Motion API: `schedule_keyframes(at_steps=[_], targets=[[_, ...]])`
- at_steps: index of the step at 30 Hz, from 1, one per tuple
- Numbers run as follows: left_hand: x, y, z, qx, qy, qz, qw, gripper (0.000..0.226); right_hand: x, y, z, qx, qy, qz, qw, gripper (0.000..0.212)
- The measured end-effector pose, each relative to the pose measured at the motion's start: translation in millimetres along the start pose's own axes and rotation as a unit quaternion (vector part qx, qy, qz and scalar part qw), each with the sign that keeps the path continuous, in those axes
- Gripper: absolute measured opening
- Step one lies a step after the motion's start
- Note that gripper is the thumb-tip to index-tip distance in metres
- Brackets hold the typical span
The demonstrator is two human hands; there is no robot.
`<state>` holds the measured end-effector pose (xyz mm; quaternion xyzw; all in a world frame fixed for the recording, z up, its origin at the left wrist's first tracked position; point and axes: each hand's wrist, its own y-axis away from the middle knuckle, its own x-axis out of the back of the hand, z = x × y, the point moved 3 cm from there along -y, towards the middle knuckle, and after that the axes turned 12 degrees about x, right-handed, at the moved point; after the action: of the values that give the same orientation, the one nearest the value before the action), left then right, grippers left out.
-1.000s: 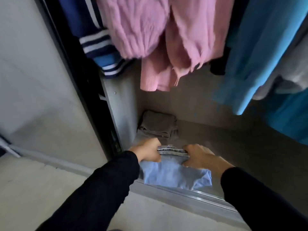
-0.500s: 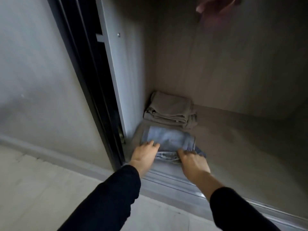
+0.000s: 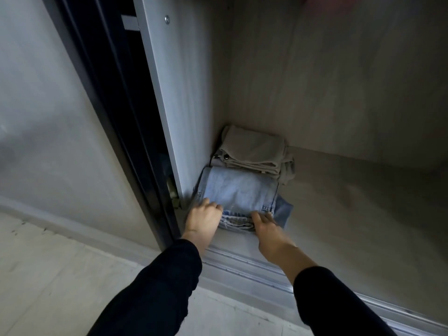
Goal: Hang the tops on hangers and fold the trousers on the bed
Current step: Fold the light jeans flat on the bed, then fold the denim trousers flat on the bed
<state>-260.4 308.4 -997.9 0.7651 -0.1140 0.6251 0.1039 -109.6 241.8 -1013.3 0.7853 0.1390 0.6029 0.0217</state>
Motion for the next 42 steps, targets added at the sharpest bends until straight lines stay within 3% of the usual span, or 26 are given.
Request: schedule_keyframes(at_steps=[5, 8, 17, 21, 32, 42], targets=[[-2.3, 3.2, -1.9, 0.025, 0.038, -0.077, 0.996, 0.041, -4.4, -0.9, 5.4, 0.004, -0.036, -0.046, 0.998, 0.075], [6.1, 10.5, -5.6, 0.051, 0.105, -0.103, 0.988, 0.039, 6.5, 8.0, 5.2, 0.004, -0.039, -0.024, 0.999, 0.072], [97.1, 41.3, 10.8, 0.045, 0.210, -0.054, 0.975, 0.018, 104.1, 67.5, -9.4, -0.006, -0.028, 0.068, 0.997, 0.060], [182.2, 61.6, 21.9, 0.034, 0.221, -0.067, 0.972, 0.035, 177.5, 118.7, -26.0, -0.027, -0.030, 0.073, 0.997, 0.055], [501.2, 161.2, 44.5, -0.058, 0.264, -0.123, 0.955, 0.026, 439.6, 306.8, -110.6, -0.115, -0.039, 0.048, 0.991, 0.051], [781.1, 242.0, 96.2, -0.195, 0.271, -0.066, 0.940, 0.027, 673.1, 510.2, -147.1, -0.252, -0.050, 0.182, 0.949, 0.053]])
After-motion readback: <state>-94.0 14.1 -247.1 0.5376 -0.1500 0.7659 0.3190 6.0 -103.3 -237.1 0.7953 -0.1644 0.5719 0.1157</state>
